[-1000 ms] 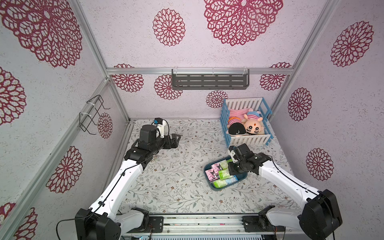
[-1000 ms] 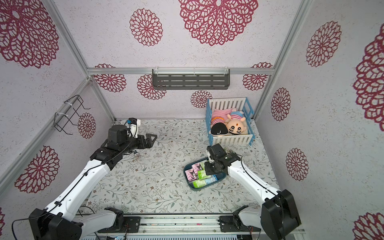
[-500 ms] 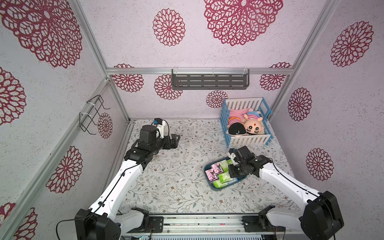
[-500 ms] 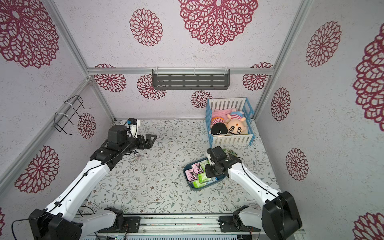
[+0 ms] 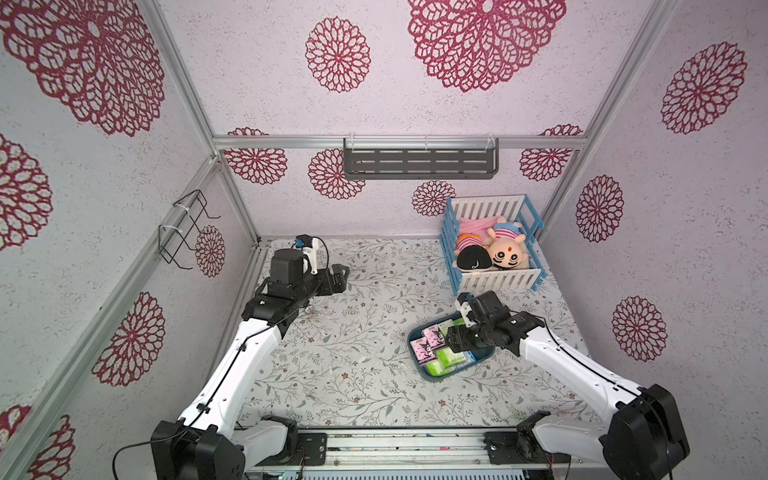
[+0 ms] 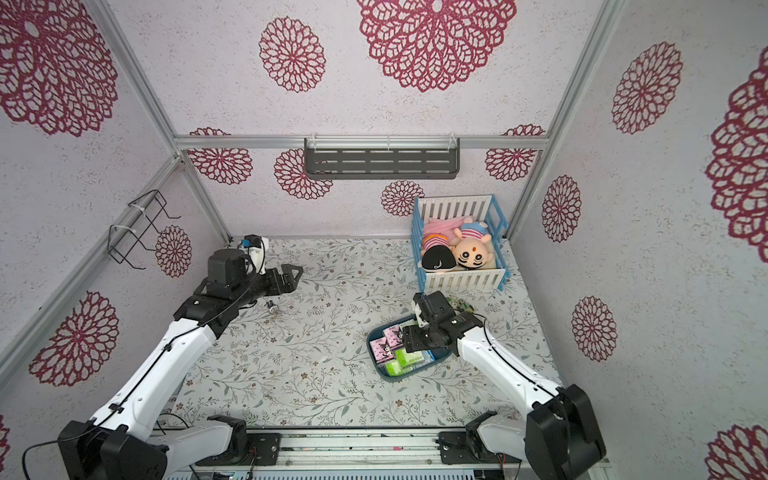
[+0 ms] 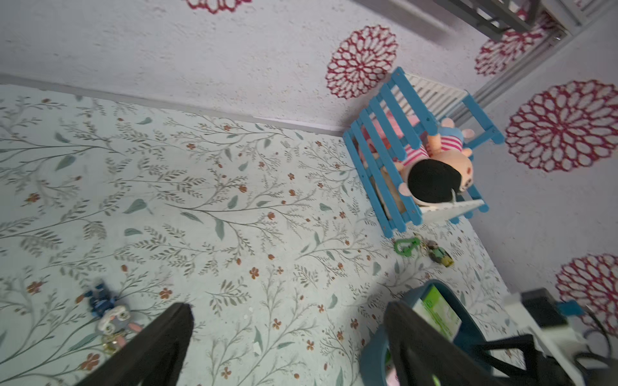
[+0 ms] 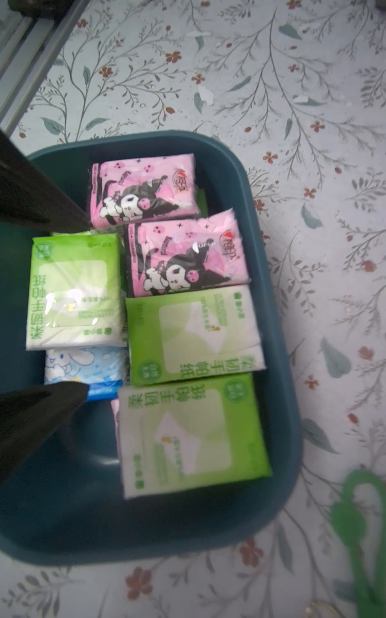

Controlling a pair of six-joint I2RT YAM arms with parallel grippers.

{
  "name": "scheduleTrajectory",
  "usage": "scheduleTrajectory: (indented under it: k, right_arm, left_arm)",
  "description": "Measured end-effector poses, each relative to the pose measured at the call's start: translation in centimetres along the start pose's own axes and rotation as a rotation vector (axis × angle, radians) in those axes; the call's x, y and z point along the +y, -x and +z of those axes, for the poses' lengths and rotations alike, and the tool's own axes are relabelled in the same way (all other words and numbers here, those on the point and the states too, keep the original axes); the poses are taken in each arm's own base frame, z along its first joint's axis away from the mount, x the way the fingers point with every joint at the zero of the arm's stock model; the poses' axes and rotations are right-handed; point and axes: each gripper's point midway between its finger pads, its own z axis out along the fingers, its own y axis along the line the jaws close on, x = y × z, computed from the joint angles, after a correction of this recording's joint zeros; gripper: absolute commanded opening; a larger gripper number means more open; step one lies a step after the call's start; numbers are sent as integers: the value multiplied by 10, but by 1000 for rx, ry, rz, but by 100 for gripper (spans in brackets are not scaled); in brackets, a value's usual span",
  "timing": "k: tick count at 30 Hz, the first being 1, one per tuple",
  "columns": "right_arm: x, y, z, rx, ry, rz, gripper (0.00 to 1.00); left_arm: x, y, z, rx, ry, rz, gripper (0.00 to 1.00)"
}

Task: Put the pocket tissues into the storage box
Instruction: Place the pocket tissues in the storage box, then reset both arms

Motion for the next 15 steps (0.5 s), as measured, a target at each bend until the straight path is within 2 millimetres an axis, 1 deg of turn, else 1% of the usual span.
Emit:
scheduleTrajectory:
  k: [1,3,5,7,9,11,13,15]
  right_arm:
    - [1,8,-4,-32,-5,-4,90]
    - [1,35,-19,-142,-22,0,98]
    - [1,61,-36,-267,-43,7,99]
    - [-1,84,-57,-399,-64,15,99]
    - [-5,105,-79,-542,-89,21,99]
    - [-12,118,-97,-668,-120,30,99]
    - [-23,123,-105,-762,-160,39,99]
    - [-40,124,-104,-811,-212,56,99]
  left_arm:
    - [13,5,-1,-16,36,-12,97]
    - [48,17,-7,-61,142,-45,97]
    - [80,24,-13,-103,238,-70,97]
    - [109,23,-16,-131,331,-85,97]
    - [128,14,-13,-138,393,-85,97]
    - [143,-3,-3,-139,431,-75,97]
    - [156,-20,6,-140,461,-57,97]
    - [171,-41,12,-135,510,-28,97]
